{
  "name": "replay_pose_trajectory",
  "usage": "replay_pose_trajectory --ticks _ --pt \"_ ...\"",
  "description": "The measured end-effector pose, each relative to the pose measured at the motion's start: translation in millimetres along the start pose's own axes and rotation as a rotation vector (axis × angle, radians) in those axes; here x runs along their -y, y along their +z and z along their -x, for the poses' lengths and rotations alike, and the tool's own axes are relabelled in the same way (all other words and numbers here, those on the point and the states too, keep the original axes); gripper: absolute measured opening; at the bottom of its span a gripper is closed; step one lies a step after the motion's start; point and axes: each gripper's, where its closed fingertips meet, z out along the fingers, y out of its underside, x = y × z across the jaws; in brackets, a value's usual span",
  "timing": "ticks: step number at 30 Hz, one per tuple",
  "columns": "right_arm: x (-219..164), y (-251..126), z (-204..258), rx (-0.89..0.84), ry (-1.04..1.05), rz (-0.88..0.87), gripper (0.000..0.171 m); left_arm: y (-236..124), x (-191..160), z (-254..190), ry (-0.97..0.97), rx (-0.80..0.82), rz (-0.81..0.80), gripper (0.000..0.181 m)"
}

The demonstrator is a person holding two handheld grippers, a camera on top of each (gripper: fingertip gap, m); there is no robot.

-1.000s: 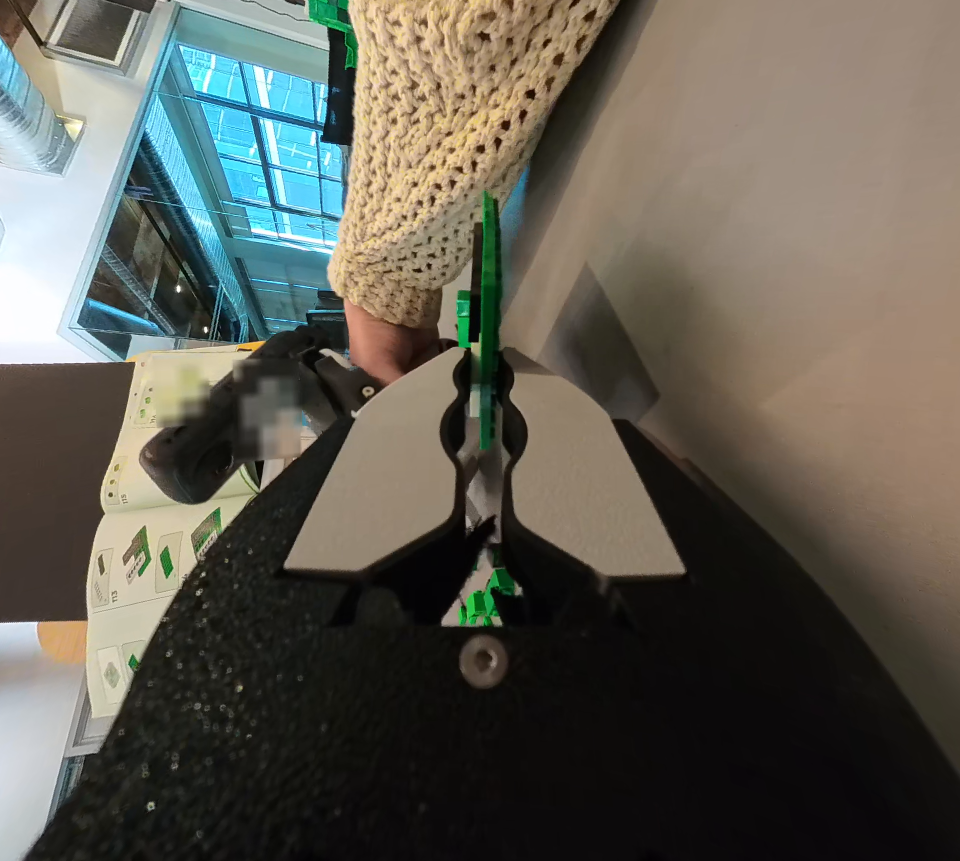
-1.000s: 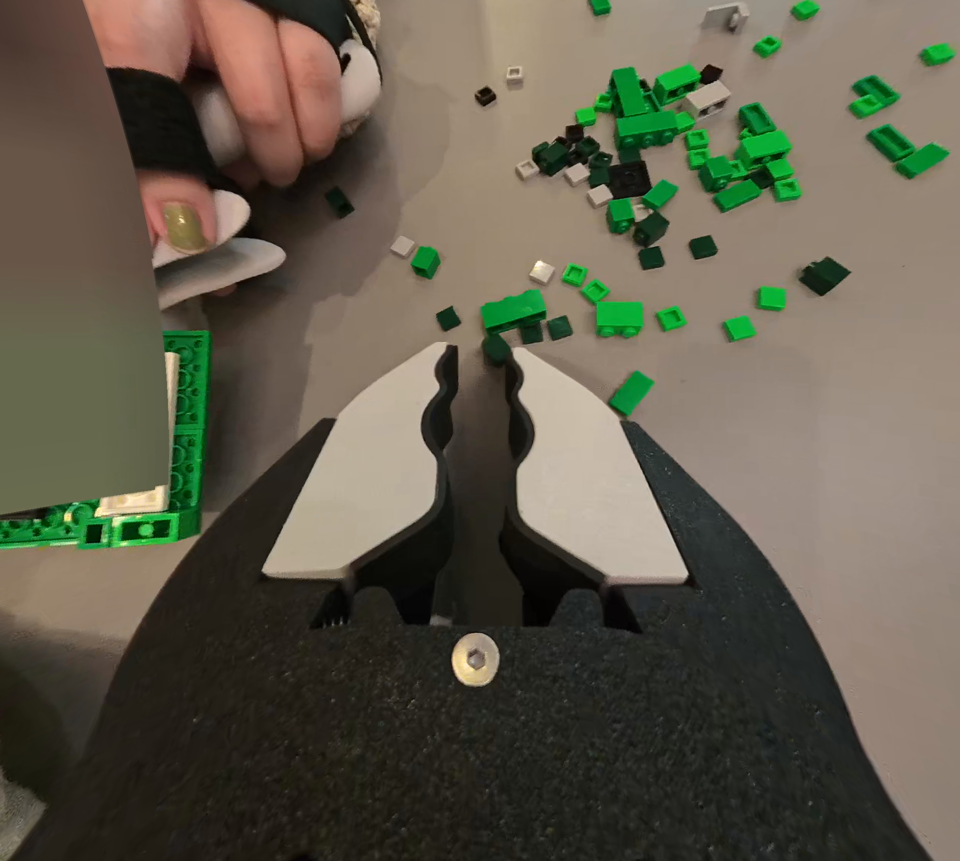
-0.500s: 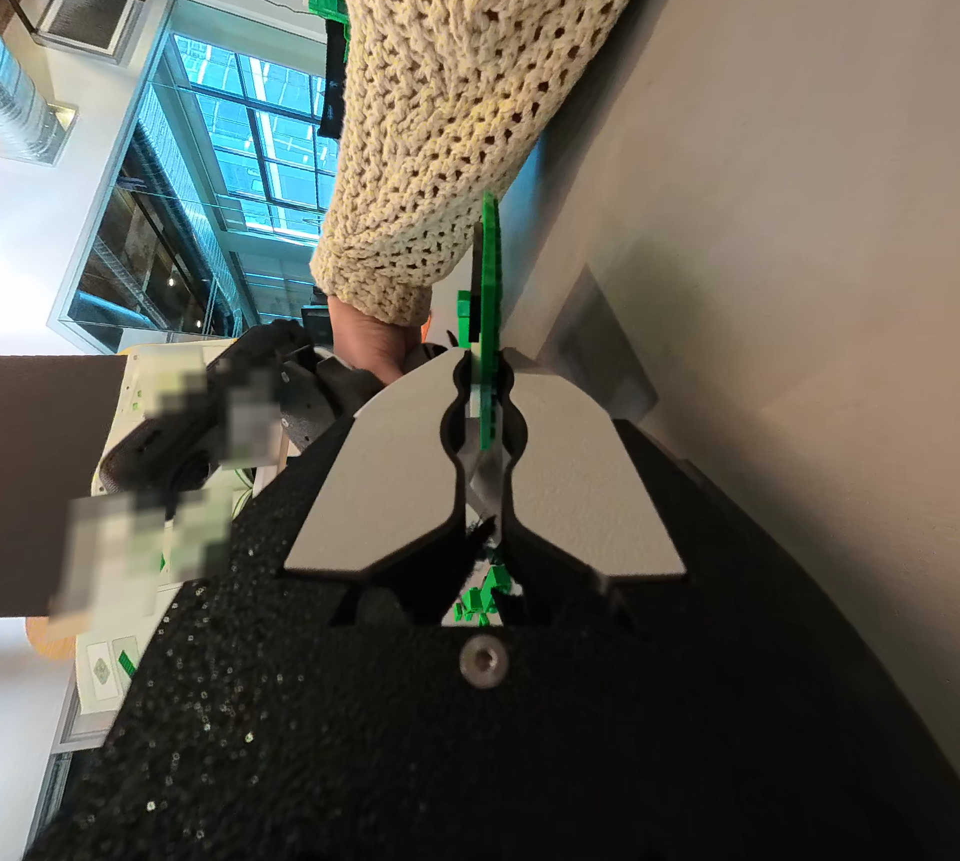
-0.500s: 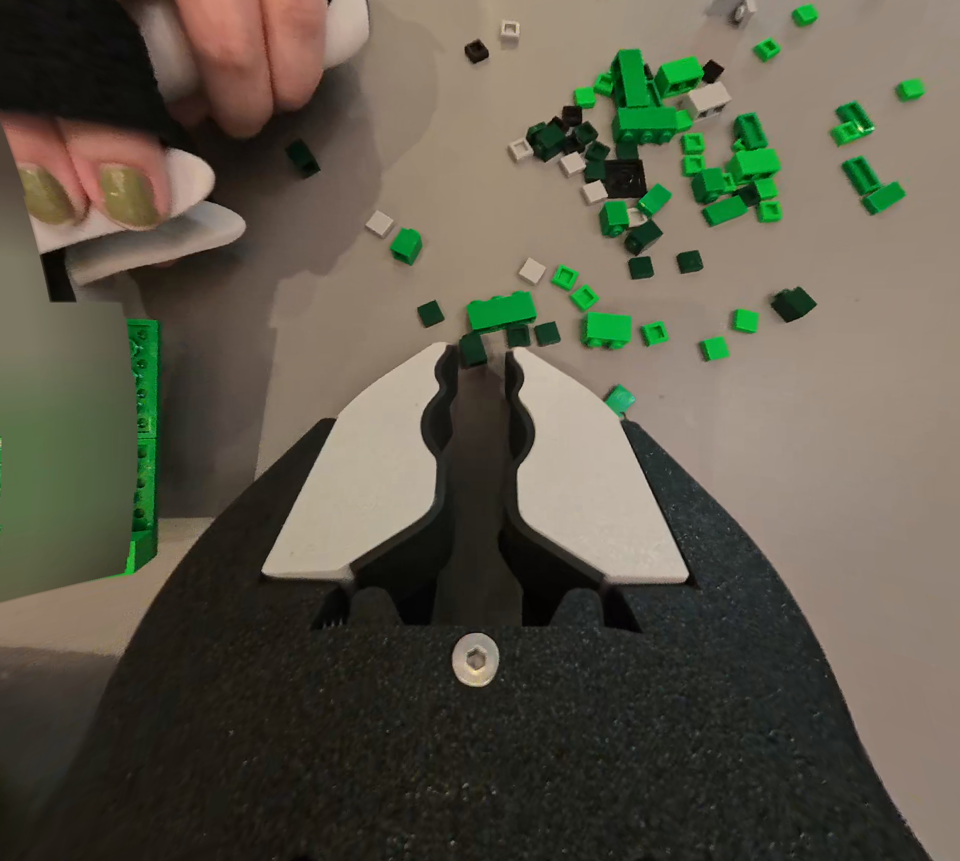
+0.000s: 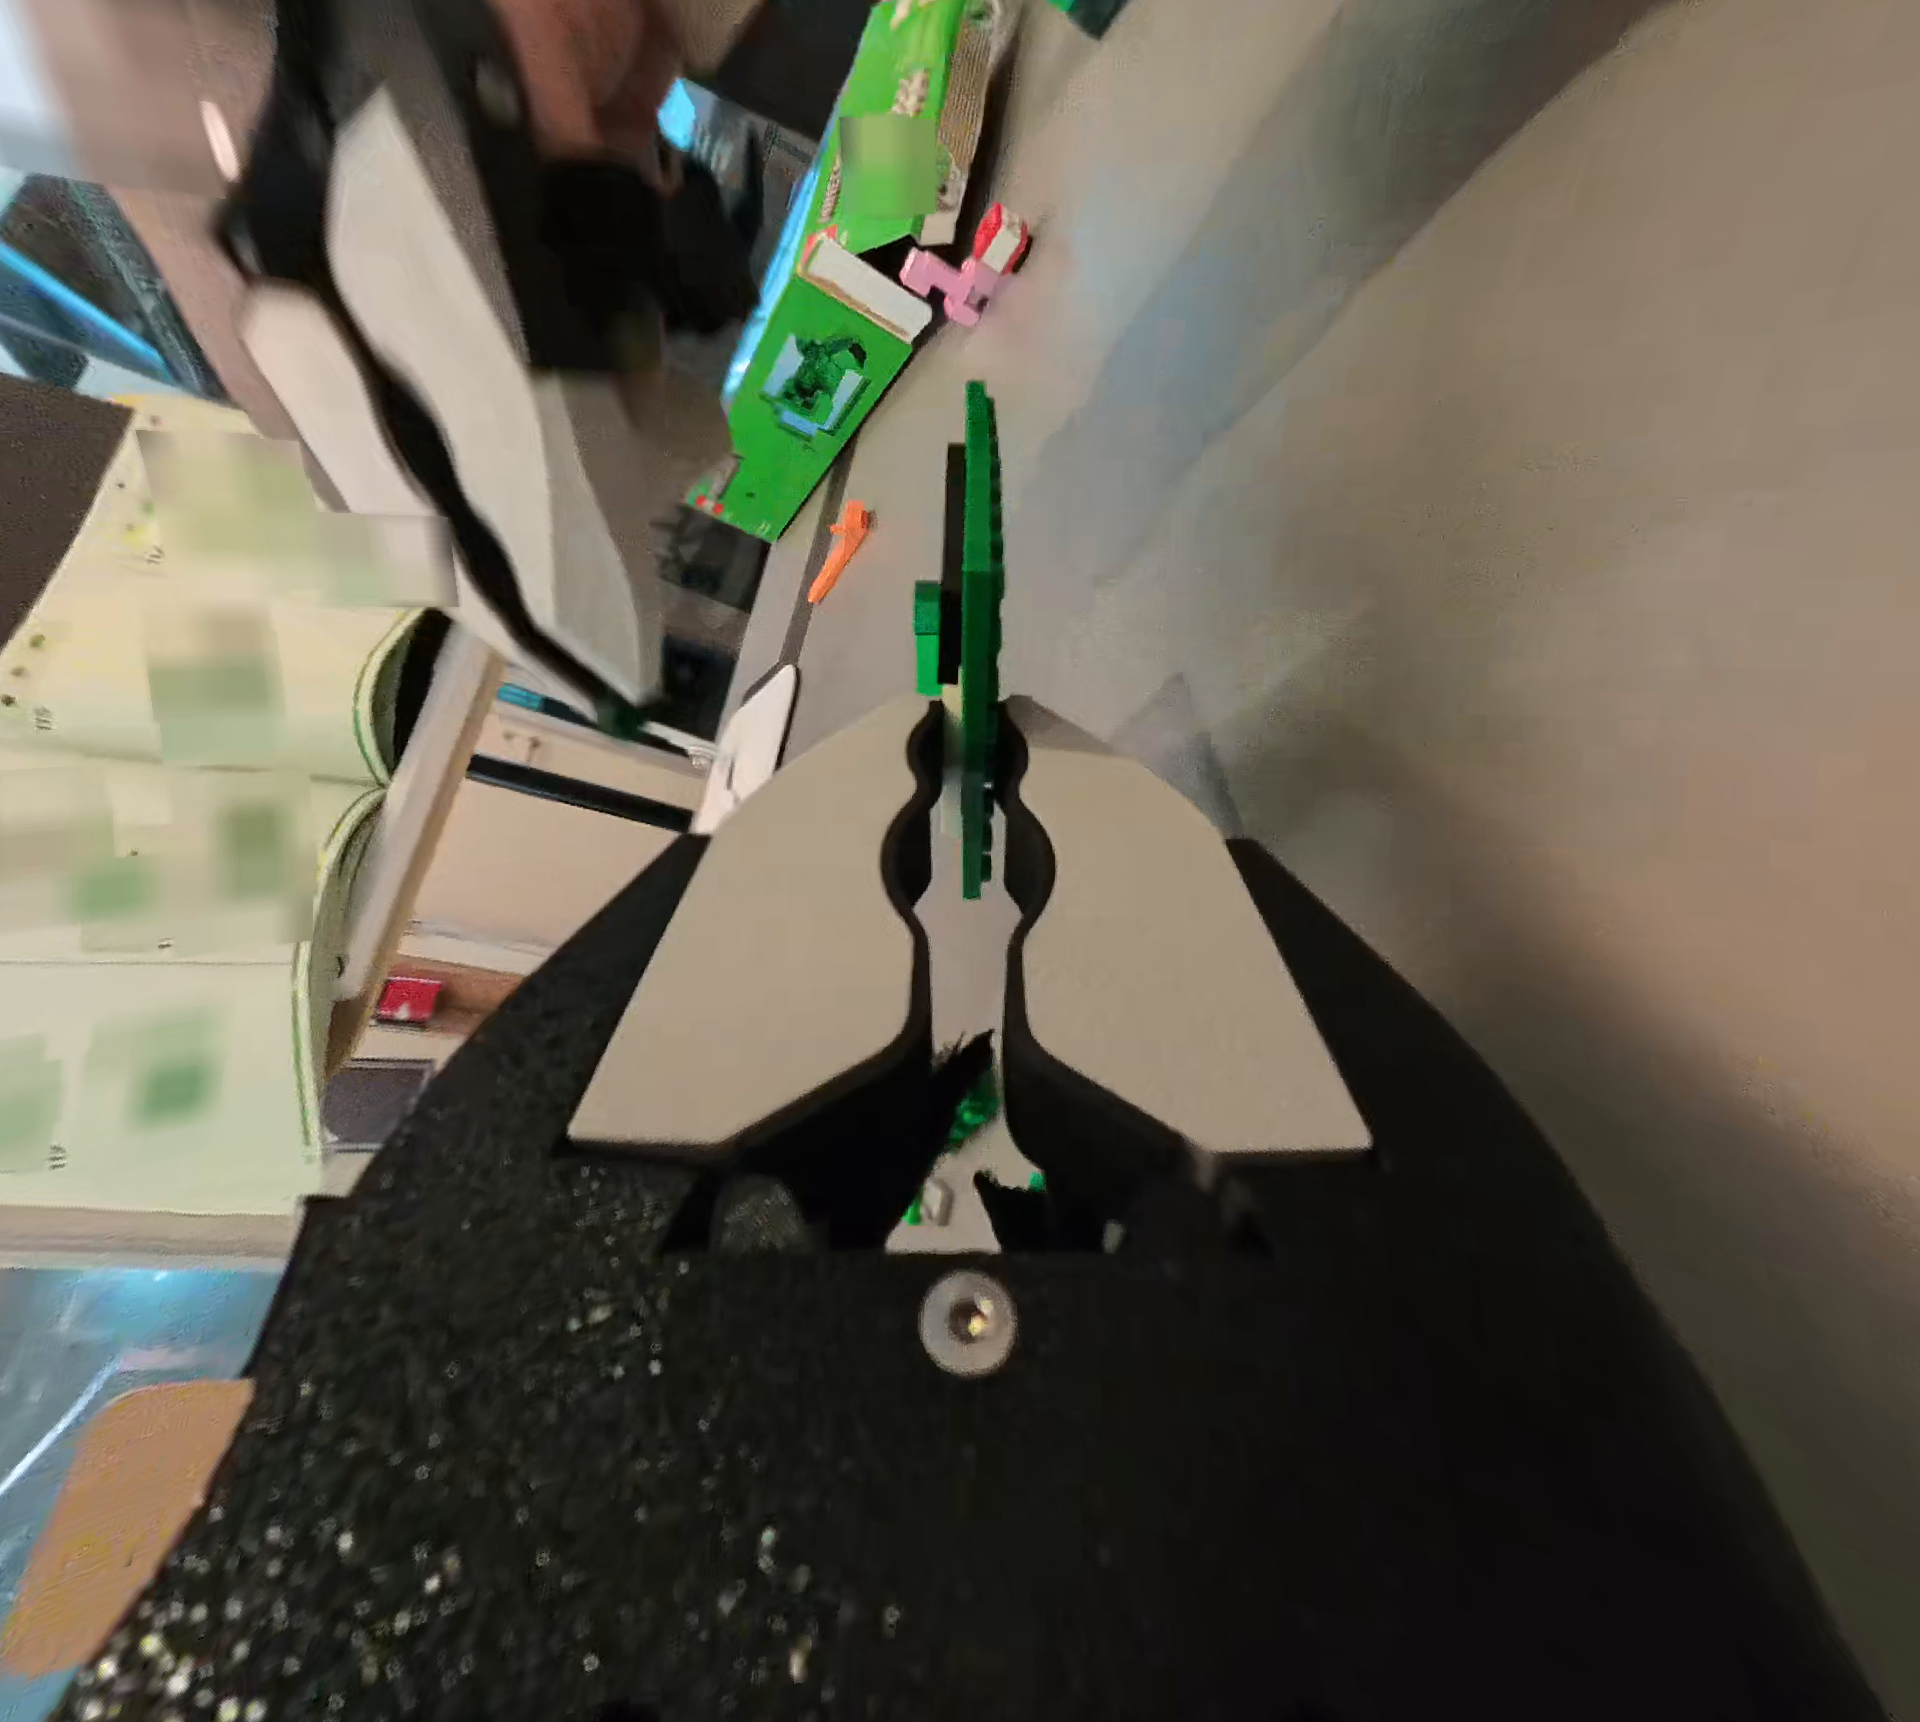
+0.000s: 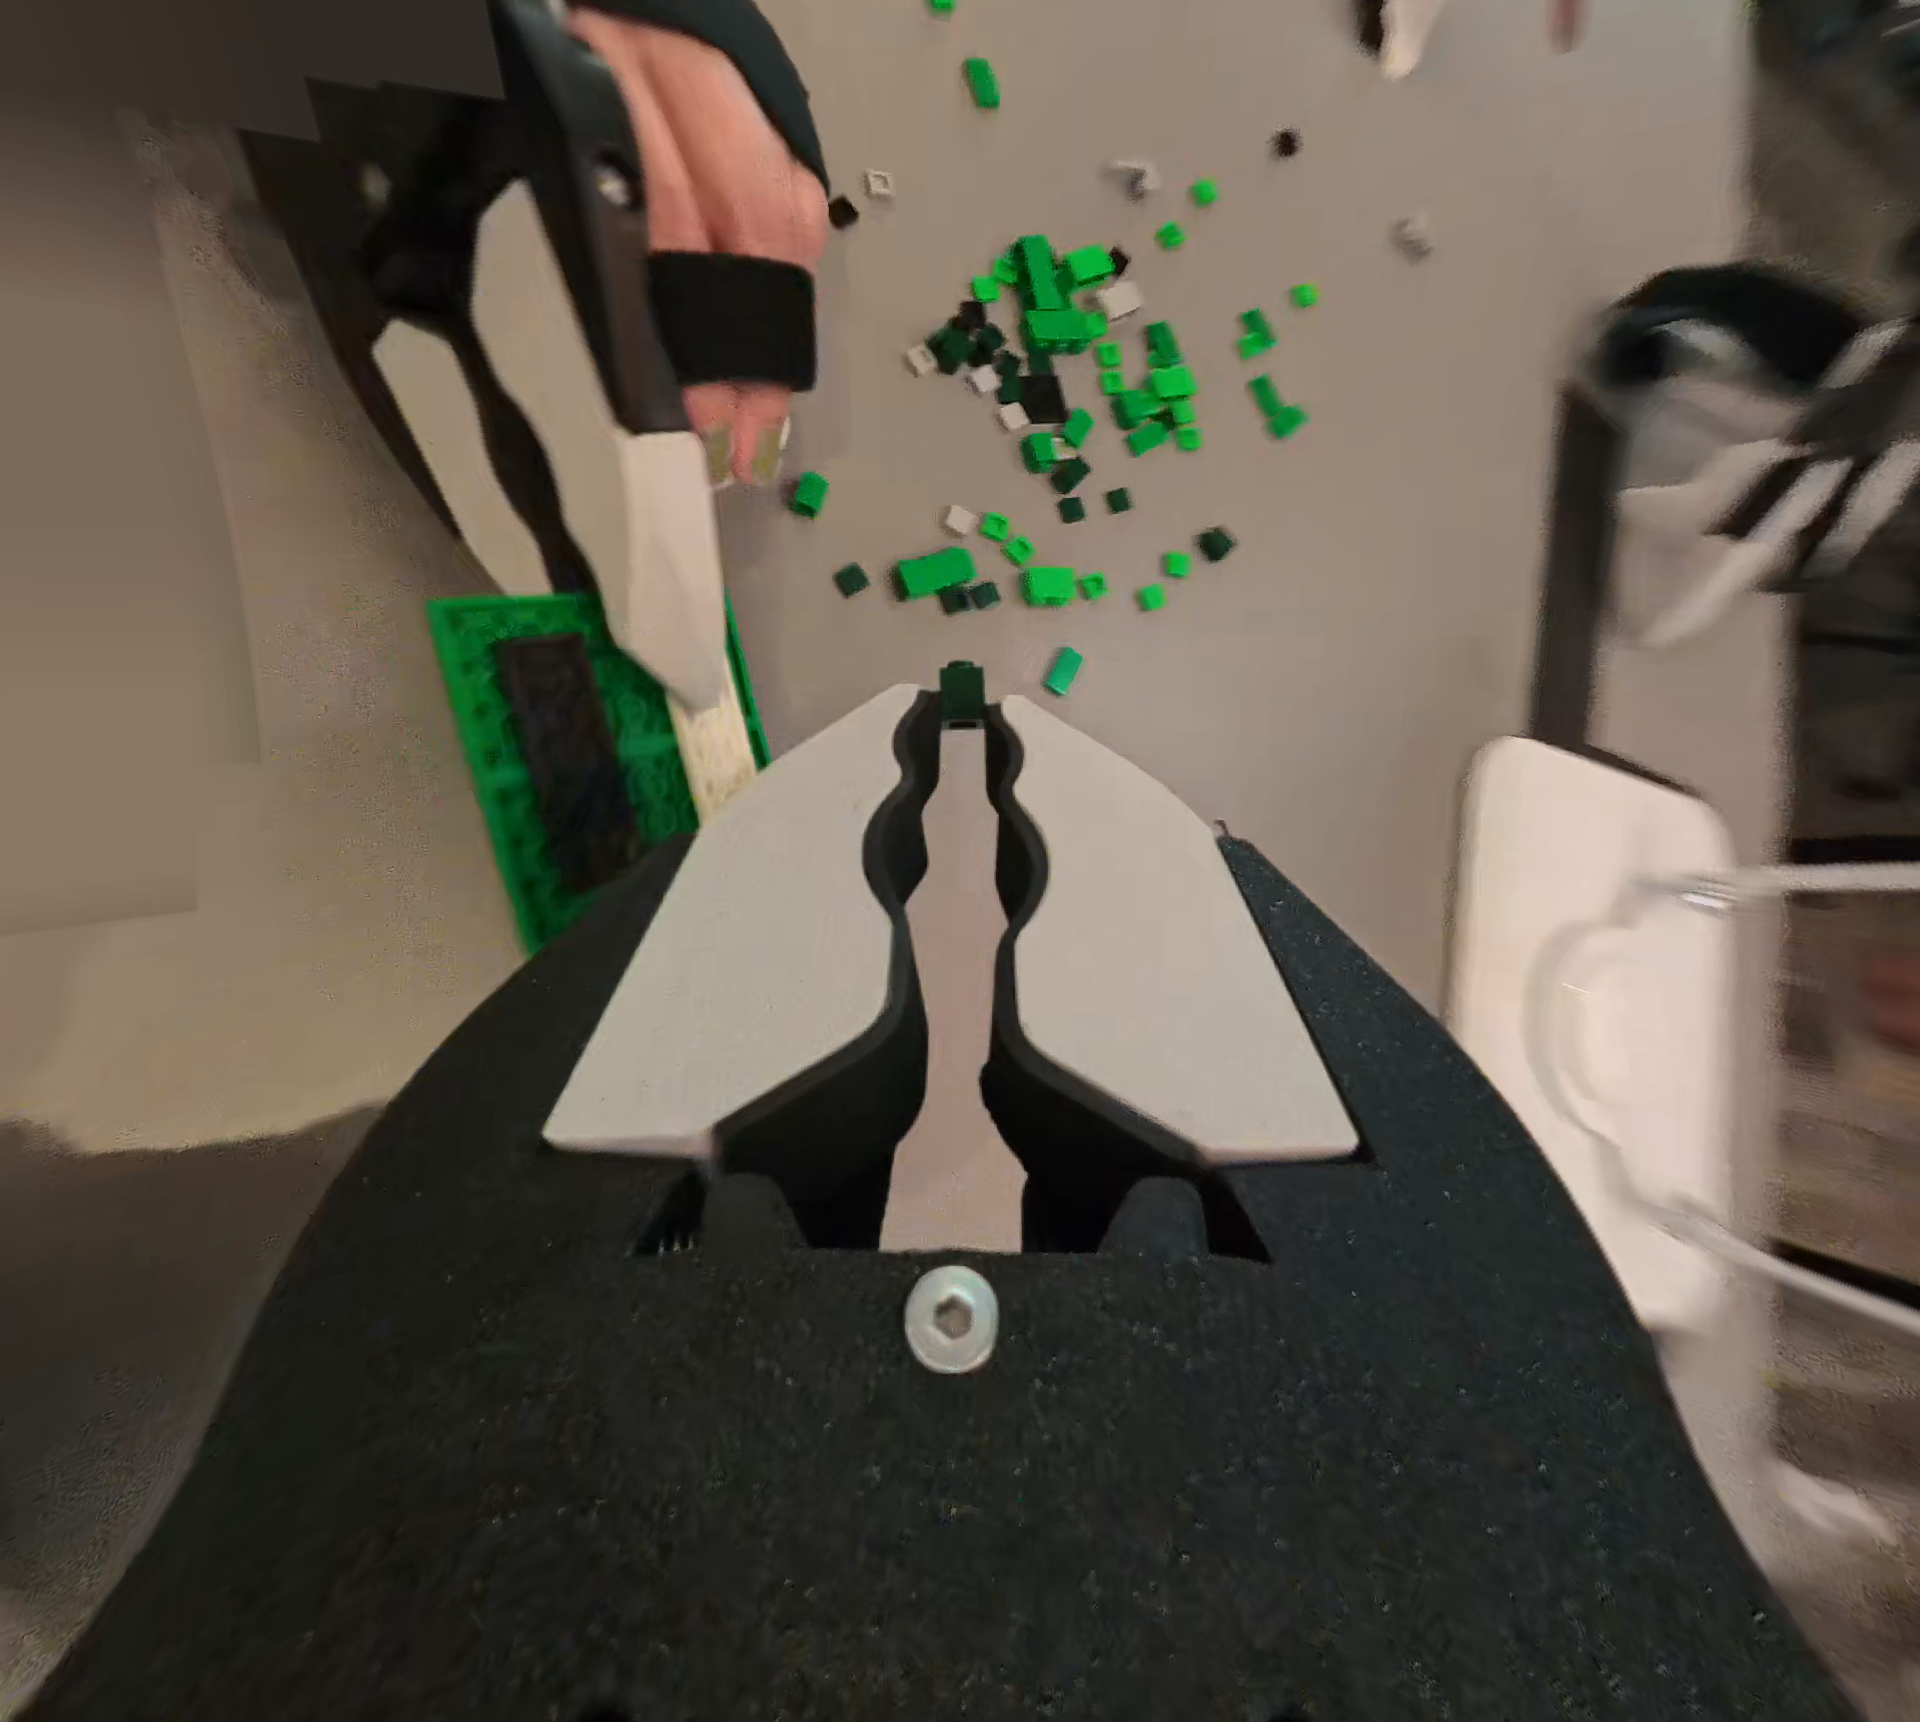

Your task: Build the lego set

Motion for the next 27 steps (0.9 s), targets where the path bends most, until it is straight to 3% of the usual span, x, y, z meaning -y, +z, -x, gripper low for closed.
replay_pose_trajectory --ticks 1,4,11,20,27 --pt "2 -10 5 -0.068 -0.068 0.025 0.008 0 0 1 -0.012 -0.002 -0.006 0.008" --pt "-3 -28 23 -0.231 -0.31 0.167 0.007 1 3 0 0.019 -0.001 -0.018 0.008" --pt "-34 -34 67 -0.287 -0.804 0.559 0.008 -3 19 -13 0.245 0.015 -0.065 0.008" --pt "-17 -29 96 -0.341 -1.346 0.644 0.008 -9 31 -19 0.292 0.0 -0.137 0.008" --pt "-26 -26 109 -0.265 -1.56 0.705 0.007 -13 40 -22 0.351 0.017 -0.179 0.008"
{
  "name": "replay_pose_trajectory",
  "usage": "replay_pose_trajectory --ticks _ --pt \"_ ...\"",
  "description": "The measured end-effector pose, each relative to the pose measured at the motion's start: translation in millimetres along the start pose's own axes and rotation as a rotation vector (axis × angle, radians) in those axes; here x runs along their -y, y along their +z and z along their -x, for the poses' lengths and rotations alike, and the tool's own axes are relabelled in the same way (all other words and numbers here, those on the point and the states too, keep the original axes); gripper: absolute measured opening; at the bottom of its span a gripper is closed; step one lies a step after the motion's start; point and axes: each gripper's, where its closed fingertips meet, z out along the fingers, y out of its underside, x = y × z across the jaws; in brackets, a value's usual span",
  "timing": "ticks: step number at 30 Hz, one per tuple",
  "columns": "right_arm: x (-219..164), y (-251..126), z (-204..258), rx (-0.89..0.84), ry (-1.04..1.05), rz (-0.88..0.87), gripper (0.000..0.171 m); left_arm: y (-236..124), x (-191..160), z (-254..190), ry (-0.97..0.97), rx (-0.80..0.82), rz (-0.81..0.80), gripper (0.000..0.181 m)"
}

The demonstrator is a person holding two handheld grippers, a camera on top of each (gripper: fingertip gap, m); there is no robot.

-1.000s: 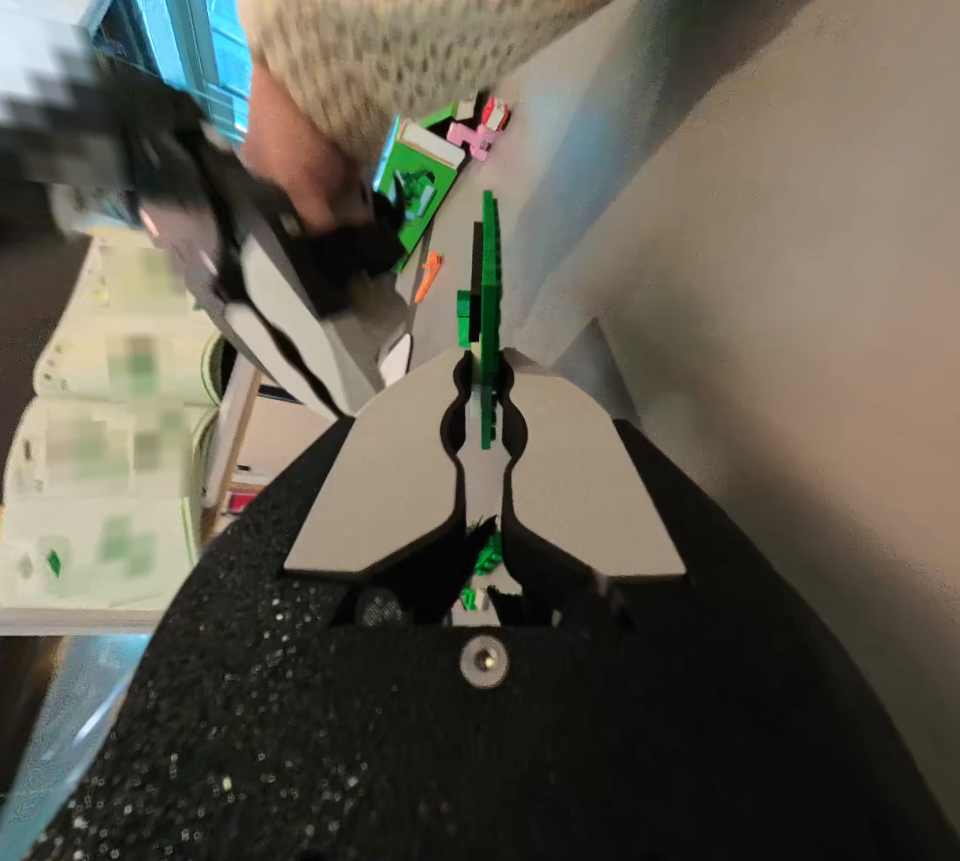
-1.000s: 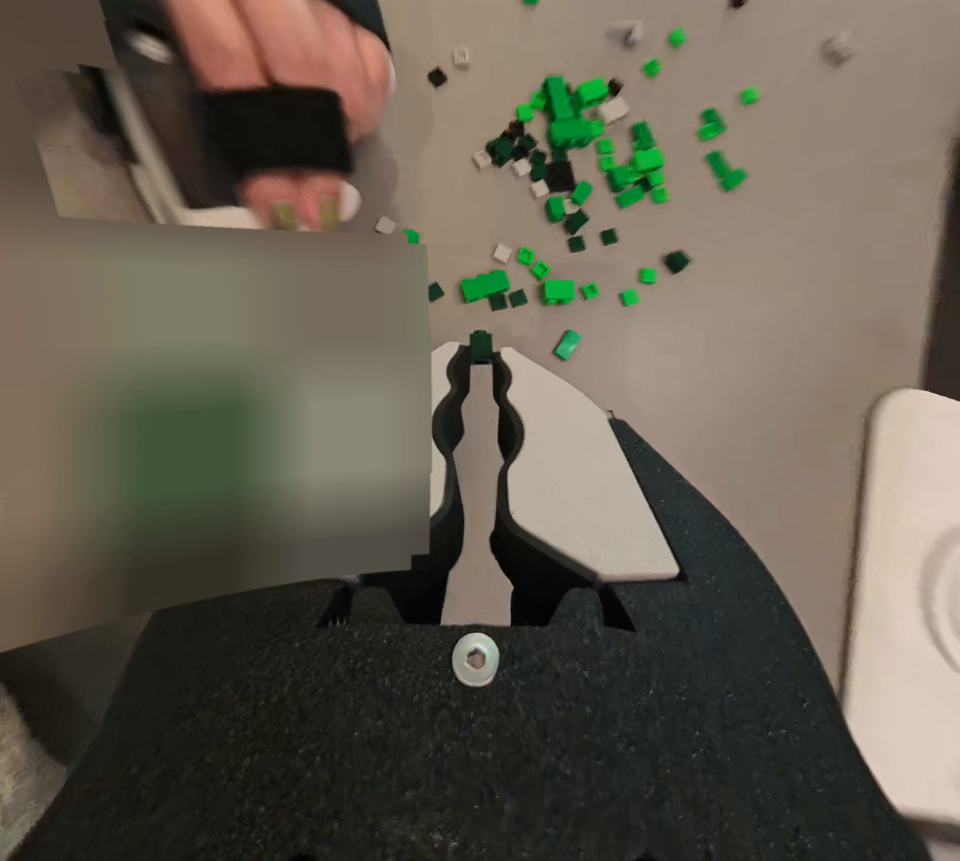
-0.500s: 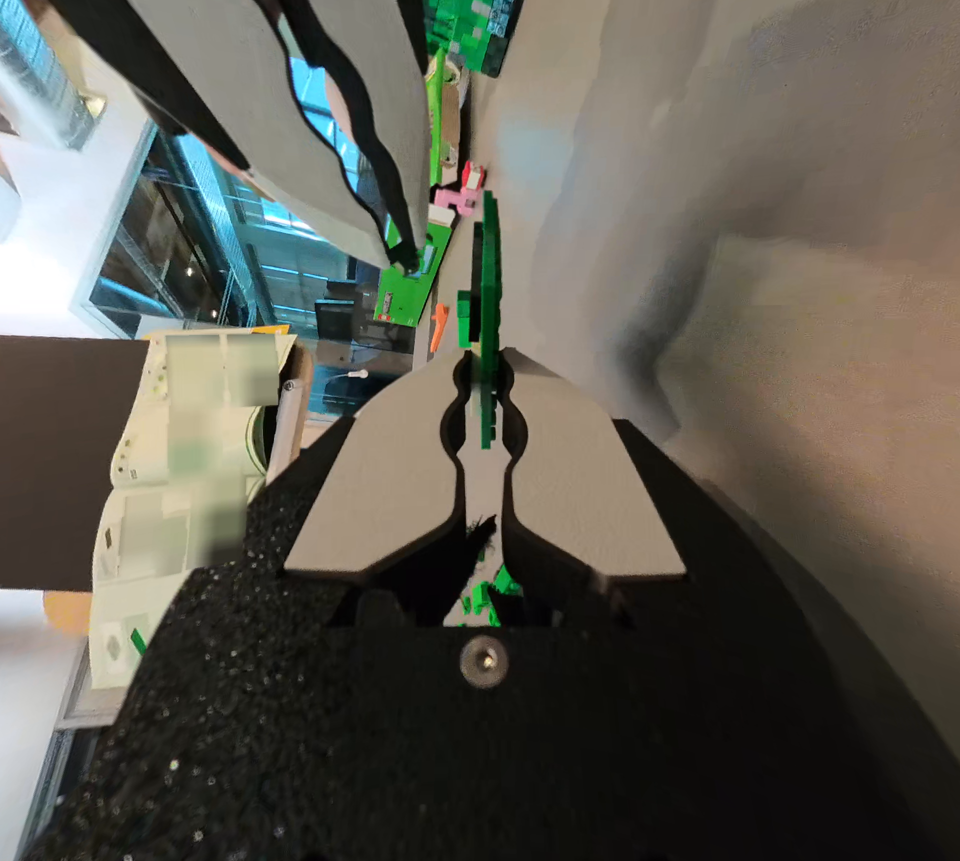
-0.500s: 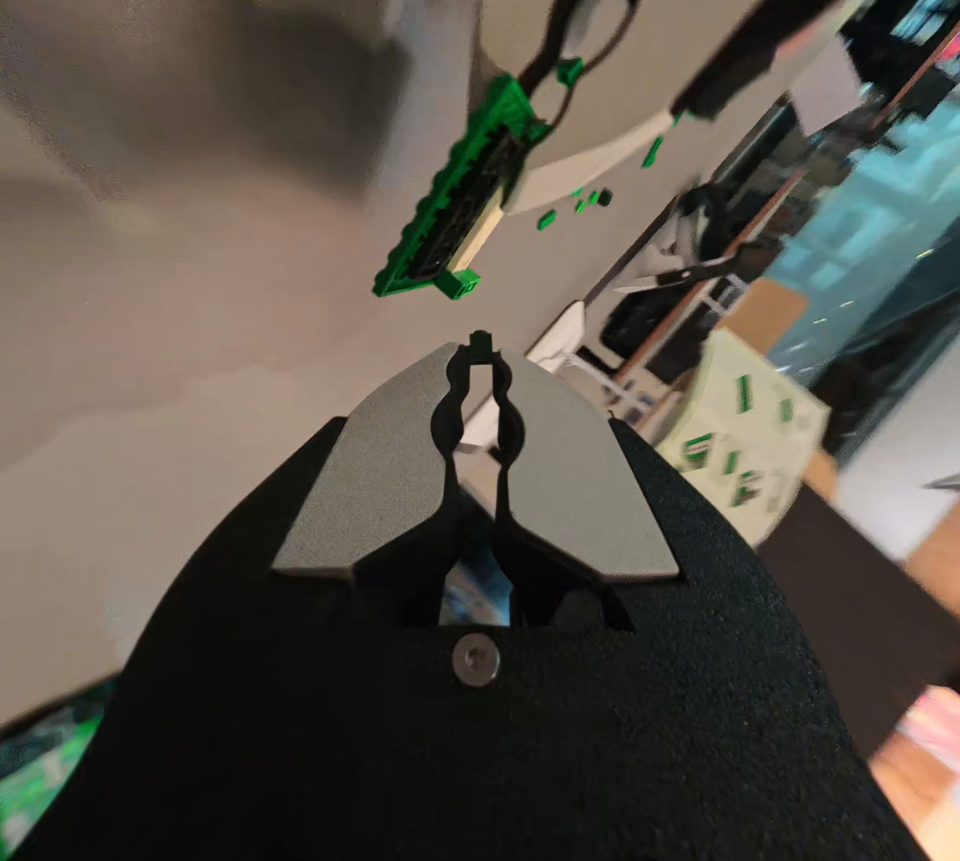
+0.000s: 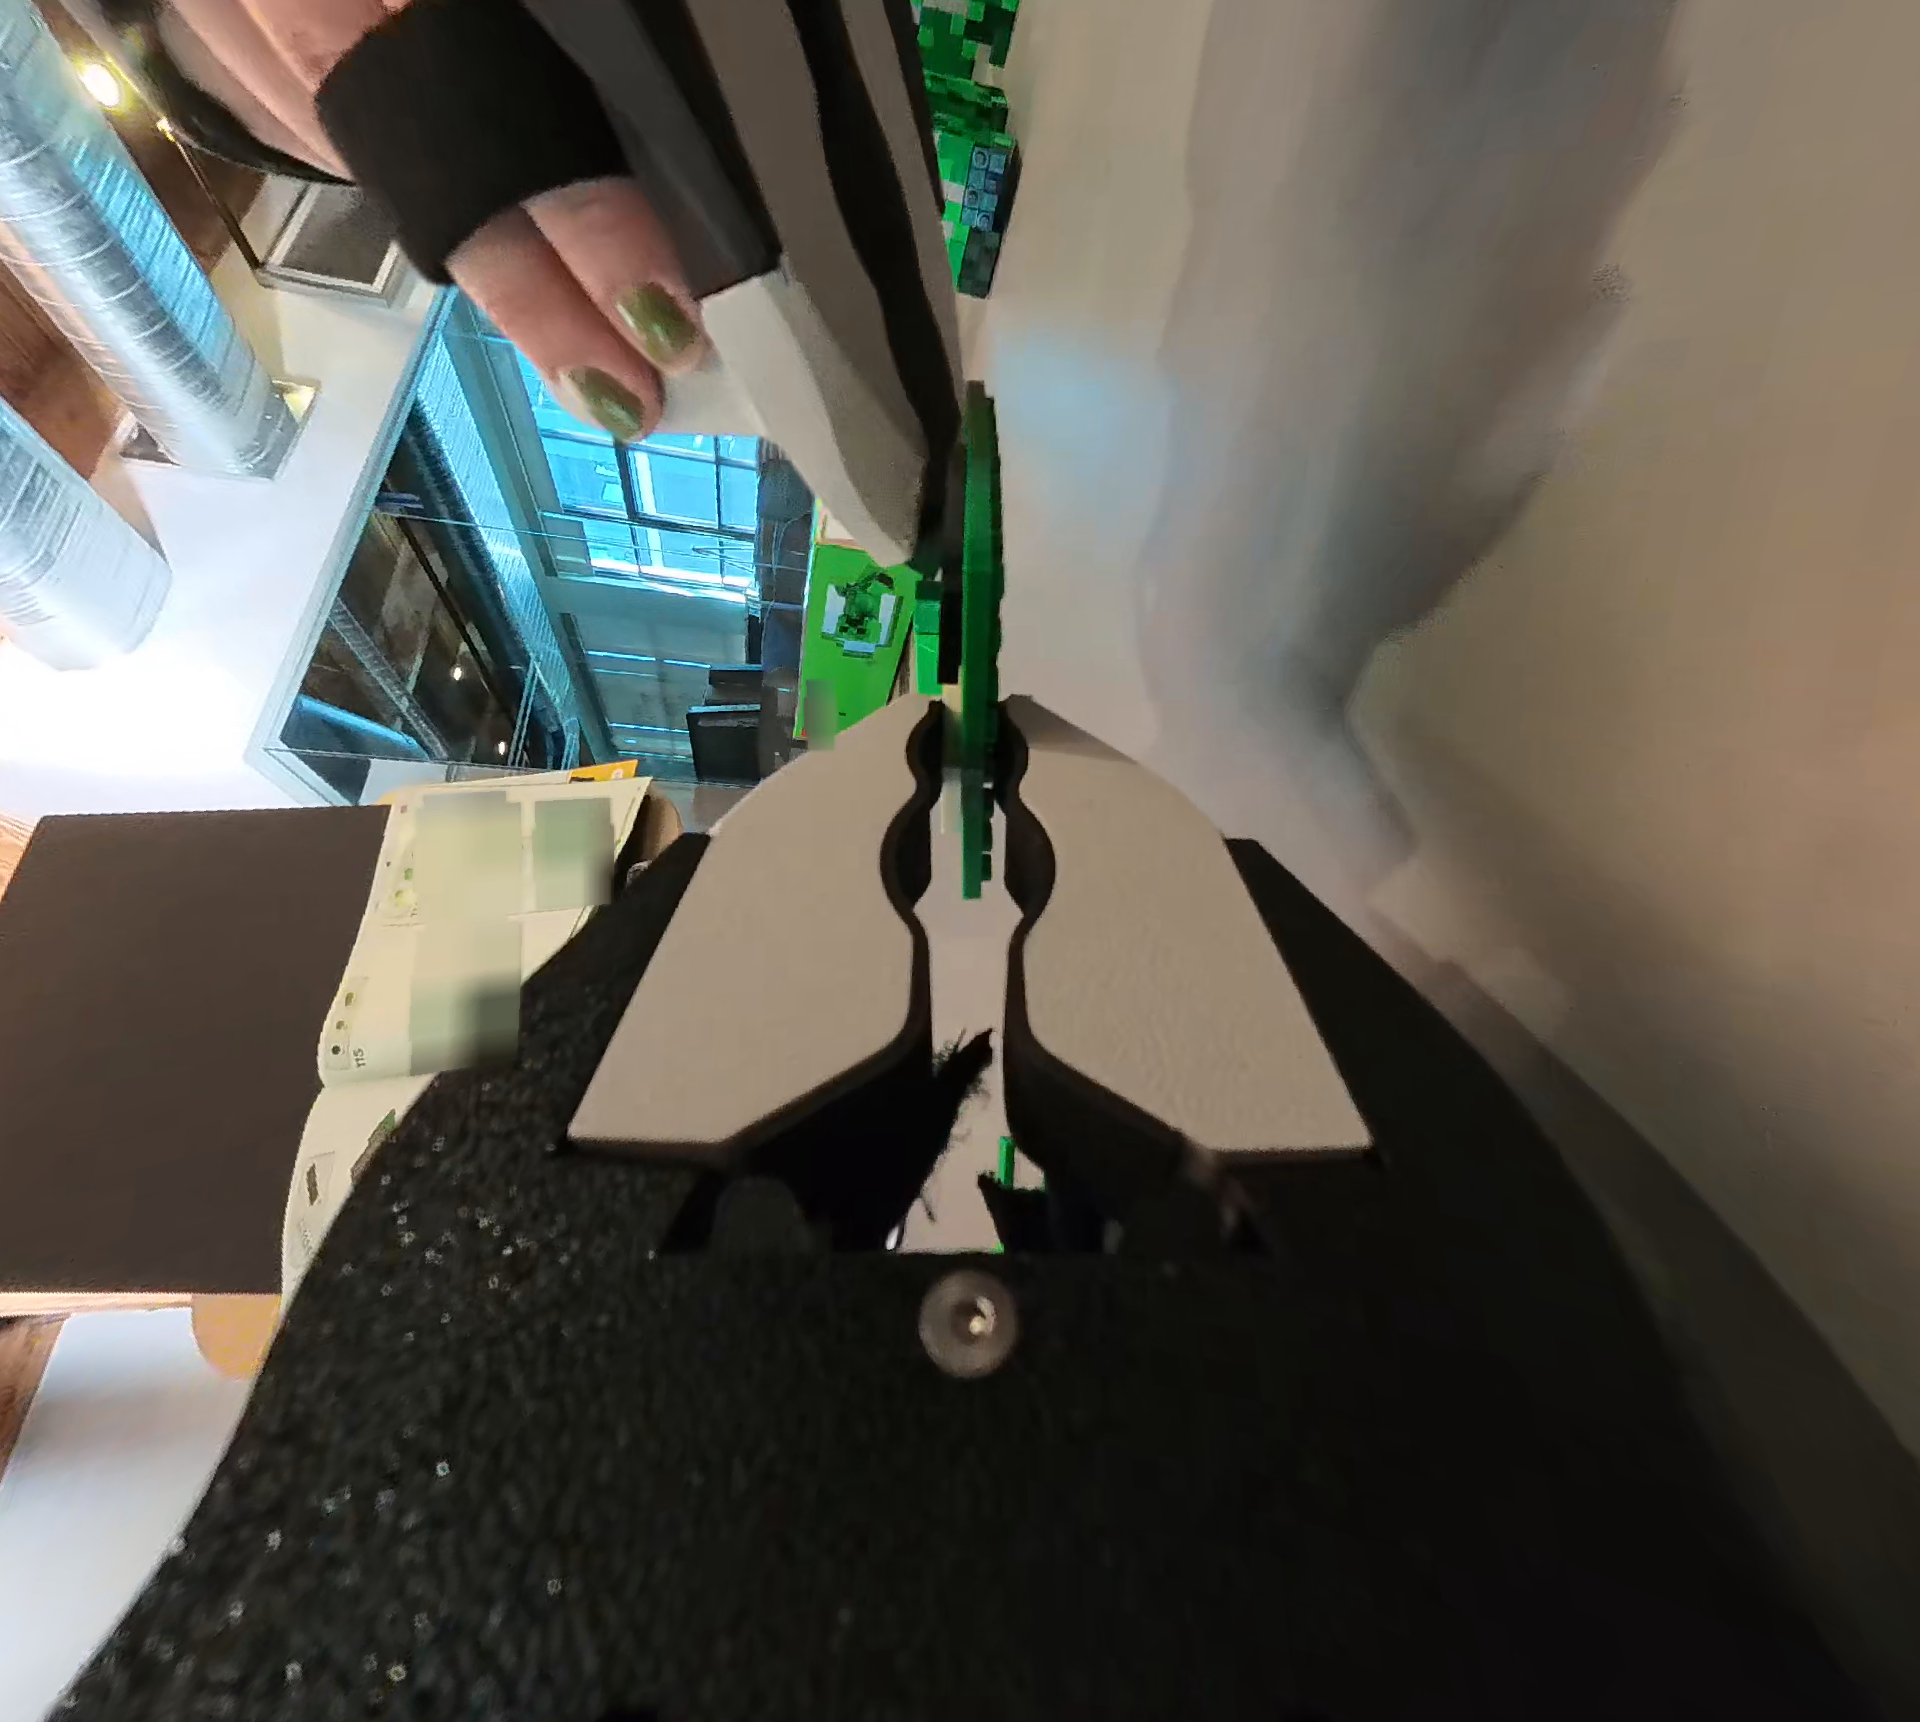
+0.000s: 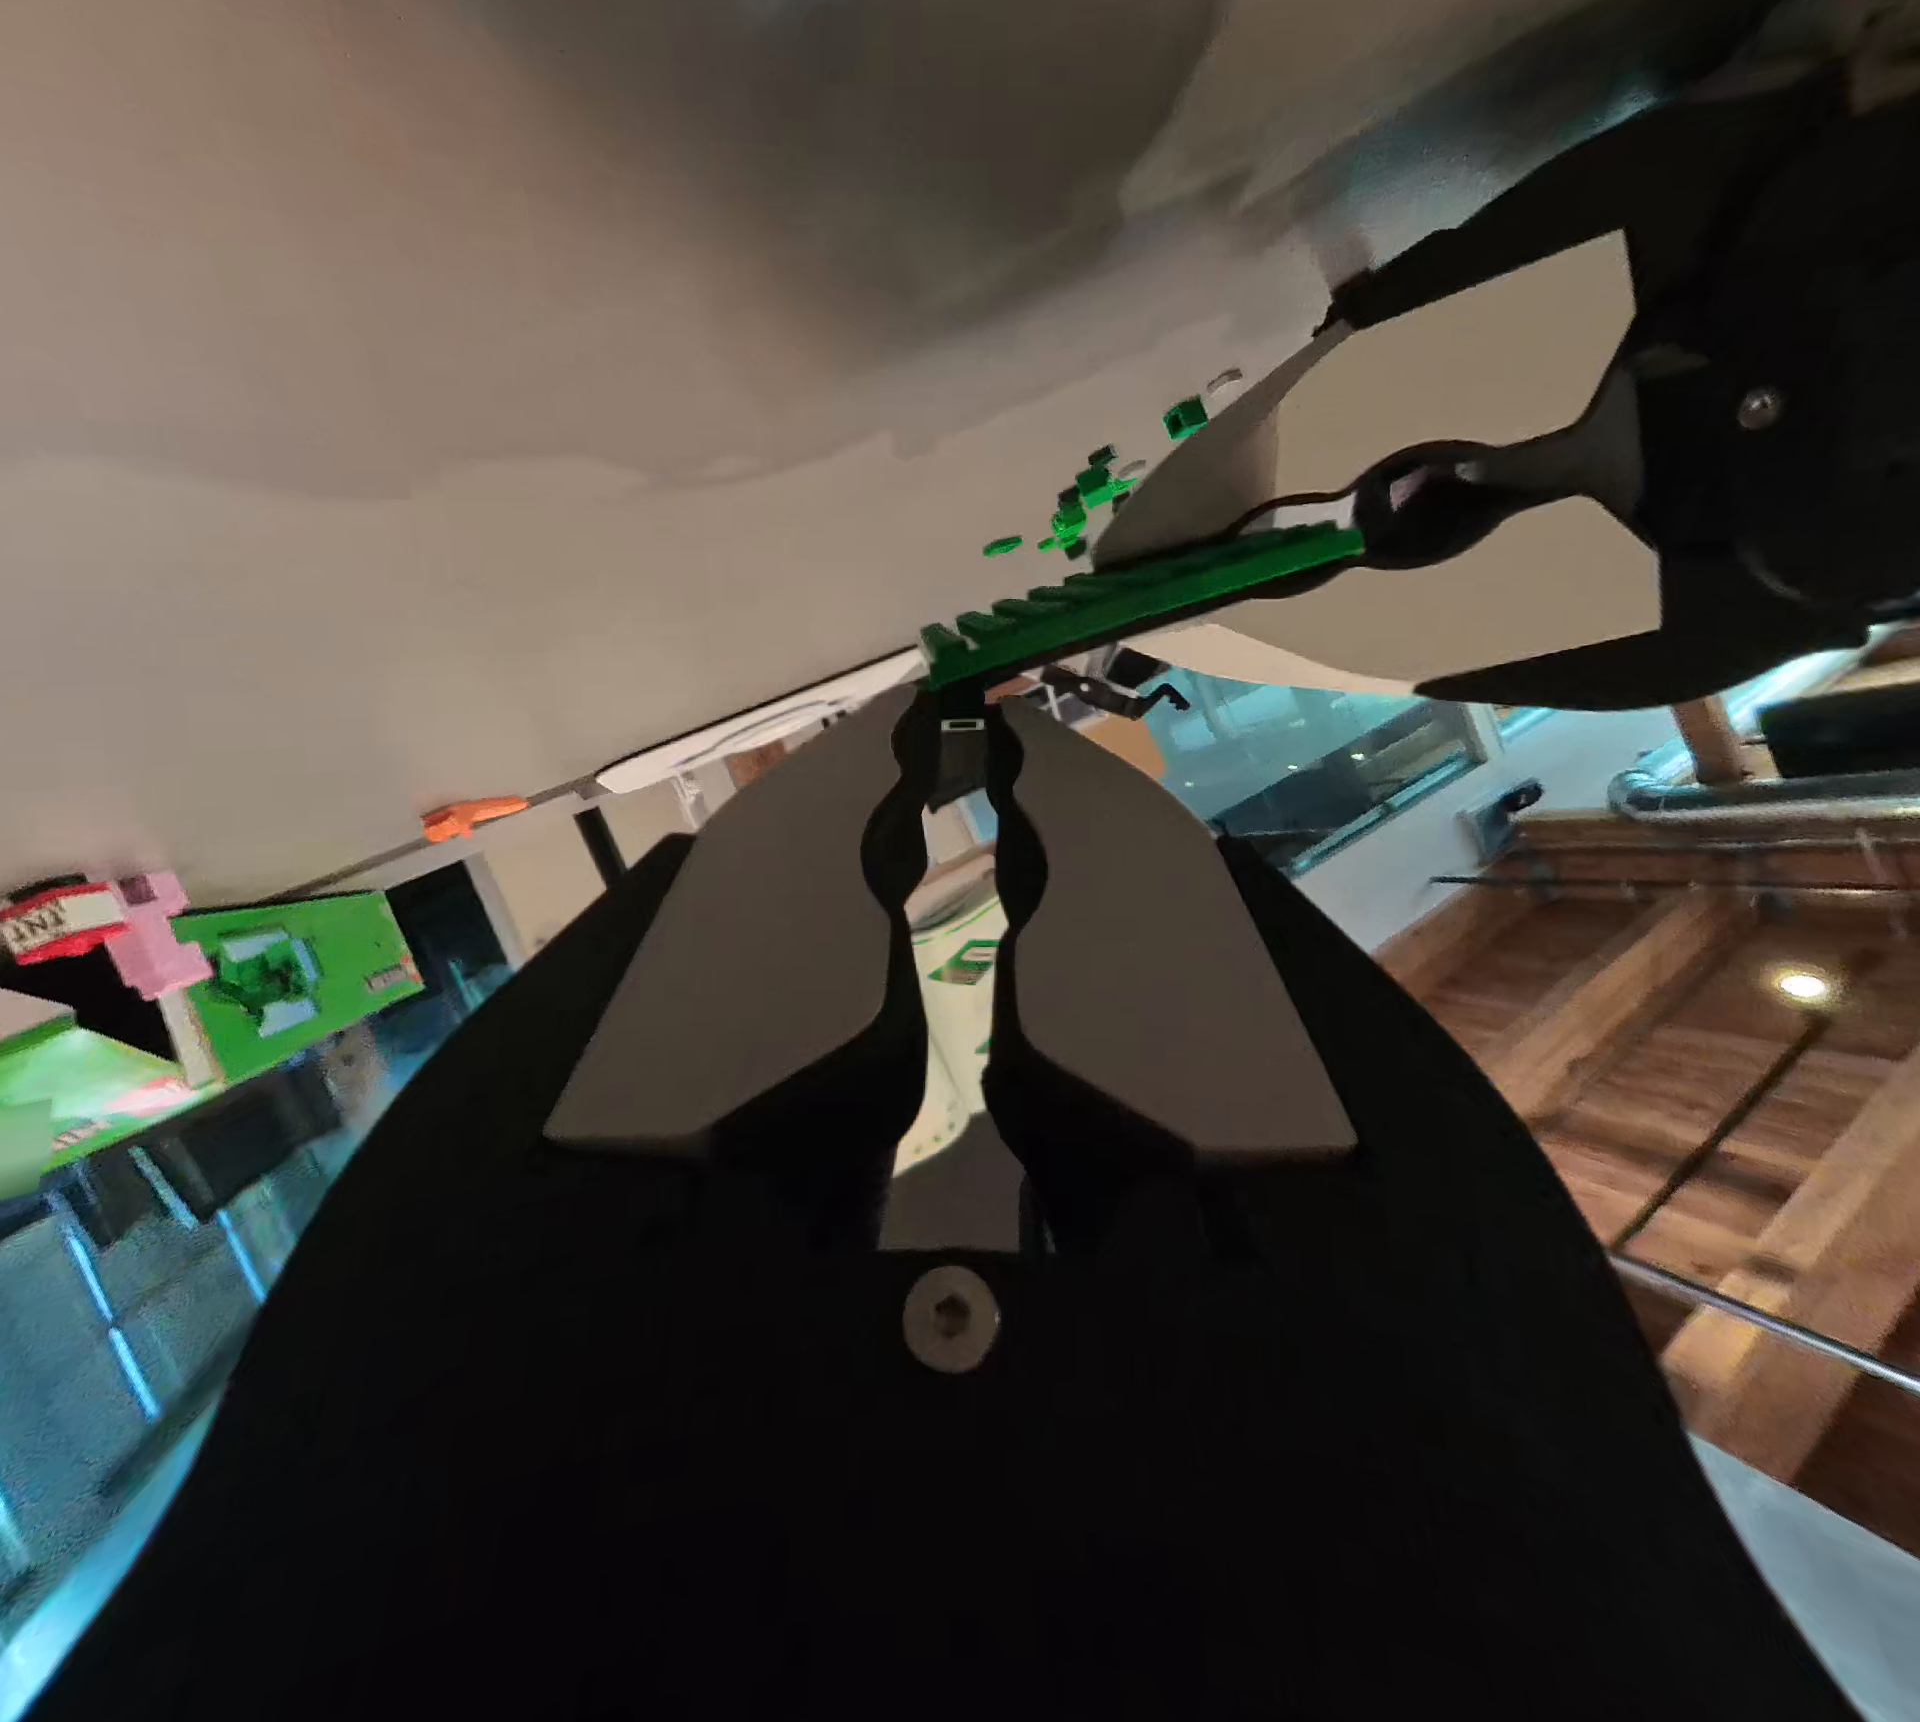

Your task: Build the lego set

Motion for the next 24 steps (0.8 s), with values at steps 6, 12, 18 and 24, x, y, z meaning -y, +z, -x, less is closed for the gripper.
replay_pose_trajectory --ticks 6,12,18,24 --pt "-1 1 3 -0.001 -0.055 0.035 0.007 -1 2 0 0.005 0.002 -0.013 0.008" --pt "3 -2 1 -0.006 -0.057 -0.001 0.007 -1 5 -1 0.018 -0.003 -0.028 0.008" --pt "7 -3 0 0.001 -0.062 -0.042 0.007 -3 9 -4 0.054 -0.004 -0.044 0.008" --pt "5 -3 -1 0.0 -0.056 -0.041 0.008 -4 11 -2 0.046 0.002 -0.053 0.008"
